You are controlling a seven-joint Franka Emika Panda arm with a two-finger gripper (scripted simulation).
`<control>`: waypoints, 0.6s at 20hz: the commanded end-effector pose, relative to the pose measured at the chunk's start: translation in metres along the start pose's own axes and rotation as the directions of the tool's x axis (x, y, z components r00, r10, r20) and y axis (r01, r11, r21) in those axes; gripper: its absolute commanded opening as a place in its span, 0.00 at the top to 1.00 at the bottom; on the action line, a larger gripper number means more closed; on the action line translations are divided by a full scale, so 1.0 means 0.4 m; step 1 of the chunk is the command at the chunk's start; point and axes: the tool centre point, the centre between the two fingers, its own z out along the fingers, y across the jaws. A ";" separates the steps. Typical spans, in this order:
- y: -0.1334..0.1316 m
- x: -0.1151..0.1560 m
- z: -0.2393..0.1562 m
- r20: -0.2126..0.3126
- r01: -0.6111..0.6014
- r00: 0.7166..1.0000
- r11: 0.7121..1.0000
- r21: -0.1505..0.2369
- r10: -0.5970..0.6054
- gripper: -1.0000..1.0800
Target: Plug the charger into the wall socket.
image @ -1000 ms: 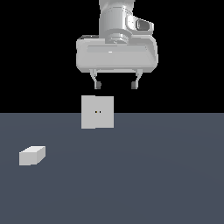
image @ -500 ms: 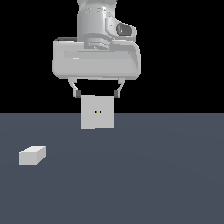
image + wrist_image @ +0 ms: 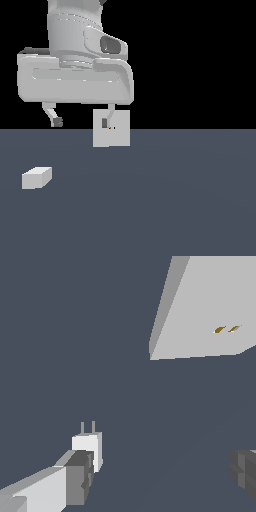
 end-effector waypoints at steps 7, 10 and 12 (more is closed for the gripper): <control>-0.105 -0.042 0.062 -0.082 0.046 0.996 0.999 0.005 -0.045 0.04; -0.131 -0.052 0.078 -0.102 0.057 0.993 0.998 0.005 -0.056 0.04; -0.144 -0.057 0.088 -0.113 0.063 0.992 0.998 0.004 -0.062 0.04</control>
